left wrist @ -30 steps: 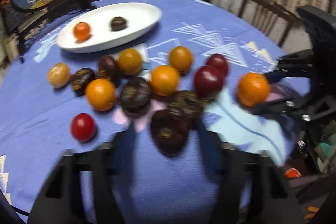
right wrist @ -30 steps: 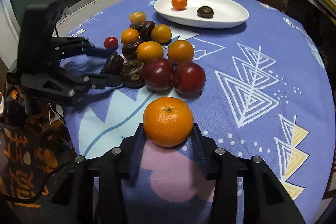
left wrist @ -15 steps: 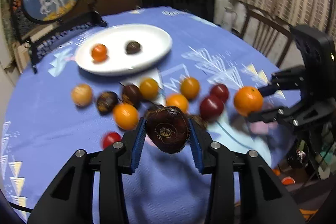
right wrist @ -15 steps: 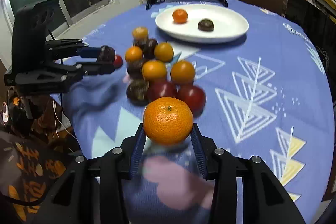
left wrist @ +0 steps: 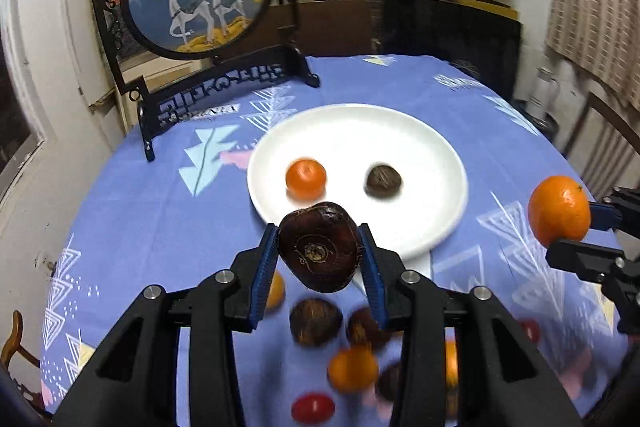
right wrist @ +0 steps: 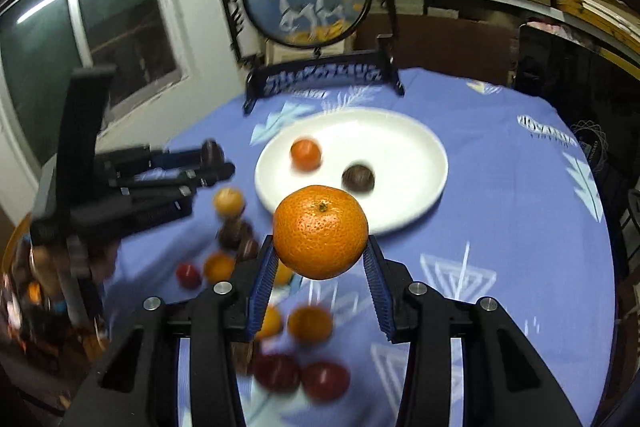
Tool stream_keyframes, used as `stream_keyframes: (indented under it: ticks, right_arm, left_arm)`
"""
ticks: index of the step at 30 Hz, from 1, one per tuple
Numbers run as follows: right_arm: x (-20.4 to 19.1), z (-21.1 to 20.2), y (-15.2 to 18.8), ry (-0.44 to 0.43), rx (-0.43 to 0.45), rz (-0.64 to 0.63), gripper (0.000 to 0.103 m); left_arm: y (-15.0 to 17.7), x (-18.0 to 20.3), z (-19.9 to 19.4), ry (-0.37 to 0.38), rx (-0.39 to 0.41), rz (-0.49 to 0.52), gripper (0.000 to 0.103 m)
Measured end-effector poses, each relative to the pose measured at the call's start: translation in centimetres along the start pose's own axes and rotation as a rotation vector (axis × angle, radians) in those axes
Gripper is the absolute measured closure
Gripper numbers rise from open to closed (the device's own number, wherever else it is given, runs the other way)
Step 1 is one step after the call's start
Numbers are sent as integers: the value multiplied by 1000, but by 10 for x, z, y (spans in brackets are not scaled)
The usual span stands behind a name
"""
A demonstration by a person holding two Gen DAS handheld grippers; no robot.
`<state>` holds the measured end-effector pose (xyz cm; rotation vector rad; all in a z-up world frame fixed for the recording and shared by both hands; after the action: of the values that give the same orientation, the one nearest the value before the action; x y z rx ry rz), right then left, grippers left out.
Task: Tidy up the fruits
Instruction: 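Carry both fruits onto the white plate and open both tools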
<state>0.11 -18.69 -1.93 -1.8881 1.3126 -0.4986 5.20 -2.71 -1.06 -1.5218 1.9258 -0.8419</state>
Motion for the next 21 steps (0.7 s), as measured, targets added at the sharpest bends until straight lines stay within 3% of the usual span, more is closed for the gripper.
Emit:
stream_keyframes:
  ticks: [10, 21]
  right_arm:
    - [25, 61, -63, 28, 7, 42, 59]
    - [49, 107, -75, 42, -40, 65, 59]
  left_arm:
    - [-51, 3, 55, -95, -1, 0, 64]
    - [-64, -7, 97, -120, -39, -2, 64]
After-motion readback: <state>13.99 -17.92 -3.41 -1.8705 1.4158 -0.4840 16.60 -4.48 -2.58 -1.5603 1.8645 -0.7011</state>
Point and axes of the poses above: each gripper's, at about its wrist camera, not at the fingertips, and z roughly the way its jaws point, x to its right, y to its underside, the point moved 3 cm from there along z, roughly the way its jaws point, and after that the axes turned 5 degrees about -z, right-handed, at the moved point
